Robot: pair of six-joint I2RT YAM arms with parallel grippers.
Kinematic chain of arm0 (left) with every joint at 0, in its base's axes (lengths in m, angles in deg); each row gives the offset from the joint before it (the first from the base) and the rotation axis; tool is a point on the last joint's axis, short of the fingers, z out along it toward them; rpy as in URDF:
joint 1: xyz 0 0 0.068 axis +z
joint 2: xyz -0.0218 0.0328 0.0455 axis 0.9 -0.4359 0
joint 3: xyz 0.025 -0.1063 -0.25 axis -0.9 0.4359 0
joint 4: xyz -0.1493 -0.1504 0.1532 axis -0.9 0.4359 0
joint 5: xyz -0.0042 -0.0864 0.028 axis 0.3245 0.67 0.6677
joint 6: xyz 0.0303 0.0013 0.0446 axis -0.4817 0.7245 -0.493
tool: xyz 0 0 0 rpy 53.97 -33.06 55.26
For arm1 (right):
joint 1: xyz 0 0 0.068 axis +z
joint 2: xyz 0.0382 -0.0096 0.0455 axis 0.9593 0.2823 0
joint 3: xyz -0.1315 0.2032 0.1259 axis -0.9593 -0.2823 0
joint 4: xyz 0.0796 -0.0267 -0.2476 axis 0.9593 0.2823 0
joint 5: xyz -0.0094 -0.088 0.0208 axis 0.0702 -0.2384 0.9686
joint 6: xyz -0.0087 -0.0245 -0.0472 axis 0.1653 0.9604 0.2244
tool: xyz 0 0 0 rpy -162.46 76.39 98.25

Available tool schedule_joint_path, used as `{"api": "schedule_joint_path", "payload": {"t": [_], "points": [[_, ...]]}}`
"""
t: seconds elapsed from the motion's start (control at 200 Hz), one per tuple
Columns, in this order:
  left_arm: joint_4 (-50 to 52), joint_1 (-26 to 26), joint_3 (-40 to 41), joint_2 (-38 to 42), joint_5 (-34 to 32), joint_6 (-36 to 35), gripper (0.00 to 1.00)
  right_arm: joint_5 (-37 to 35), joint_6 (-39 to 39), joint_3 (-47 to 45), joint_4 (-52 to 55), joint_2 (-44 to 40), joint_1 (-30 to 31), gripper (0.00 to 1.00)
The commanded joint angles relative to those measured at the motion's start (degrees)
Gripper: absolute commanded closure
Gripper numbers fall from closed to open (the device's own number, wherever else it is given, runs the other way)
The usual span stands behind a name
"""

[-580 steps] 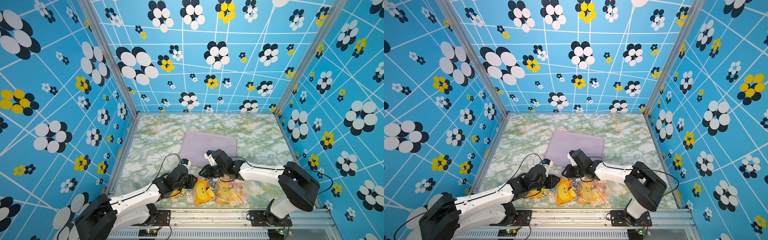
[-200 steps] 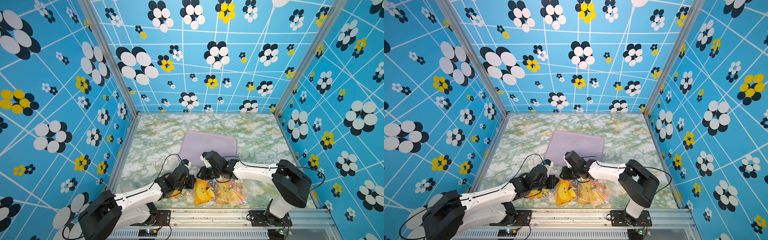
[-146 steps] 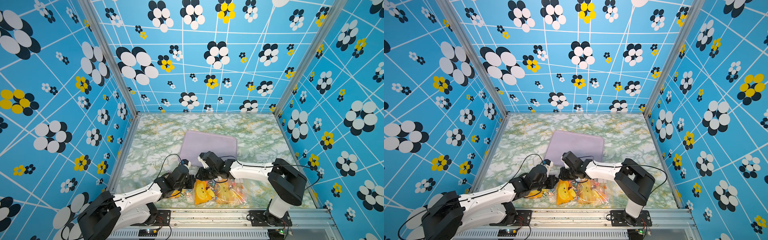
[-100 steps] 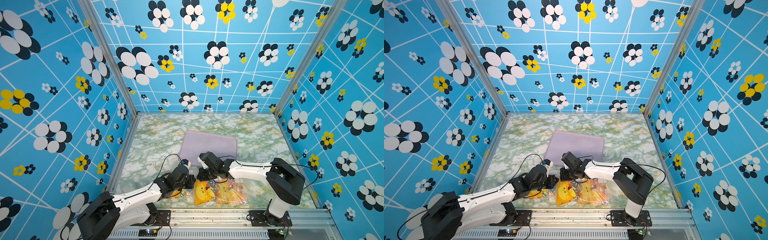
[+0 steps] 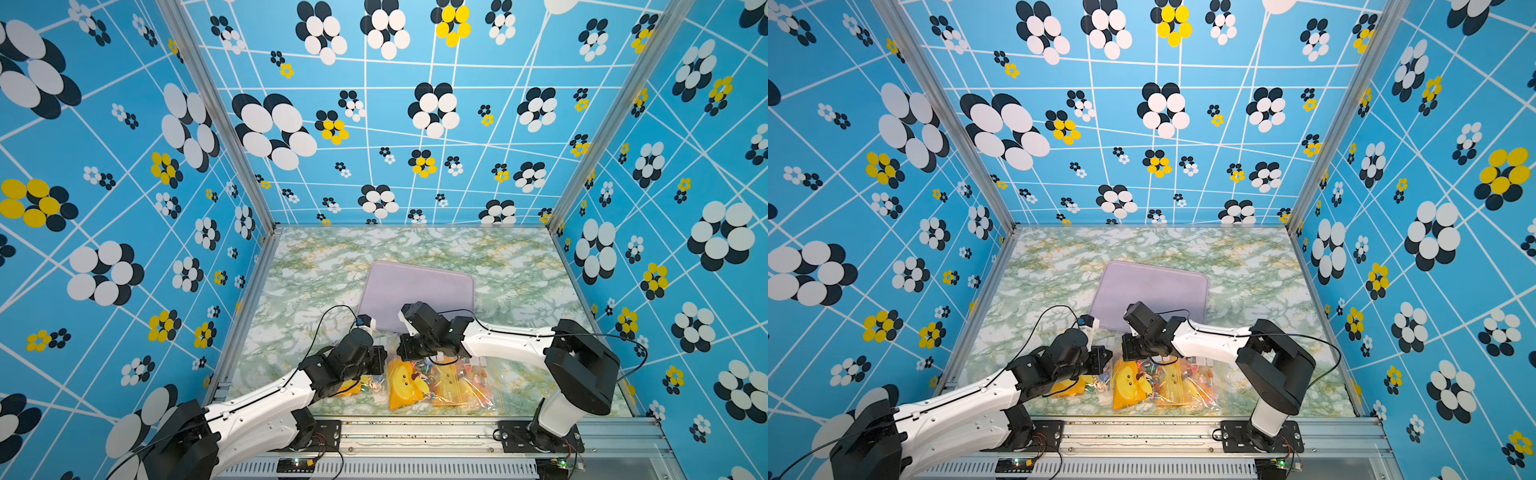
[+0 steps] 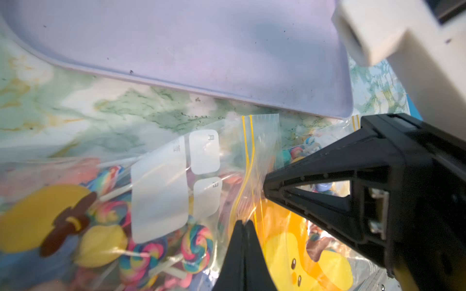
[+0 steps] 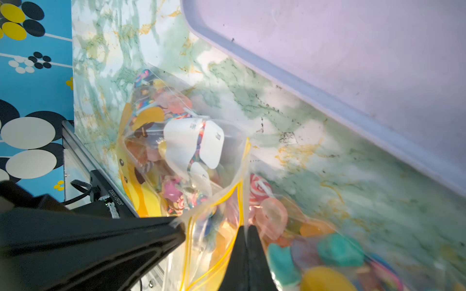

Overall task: Pour candies out of the ziploc bag
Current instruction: Open the ziploc bag at the center of the board.

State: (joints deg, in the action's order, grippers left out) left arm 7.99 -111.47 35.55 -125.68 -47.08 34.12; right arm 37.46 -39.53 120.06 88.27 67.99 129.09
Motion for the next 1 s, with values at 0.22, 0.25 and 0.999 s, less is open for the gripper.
{"api": "schedule_joint_path", "payload": {"t": [0.22, 0.25, 0.999], "points": [[6.2, 0.0, -6.1, 3.0, -4.2, -3.5, 1.0, -4.4, 2.5, 1.8, 5.5, -2.8, 0.4, 1.0], [6.5, 0.1, -6.5, 3.6, -4.5, -3.8, 1.0, -4.9, 2.6, 1.9, 6.0, -3.2, 0.4, 1.0], [16.2, 8.4, -12.3, 13.5, -4.9, -8.1, 1.0, -10.3, 4.2, 1.1, 9.6, -4.9, 0.3, 1.0]]}}
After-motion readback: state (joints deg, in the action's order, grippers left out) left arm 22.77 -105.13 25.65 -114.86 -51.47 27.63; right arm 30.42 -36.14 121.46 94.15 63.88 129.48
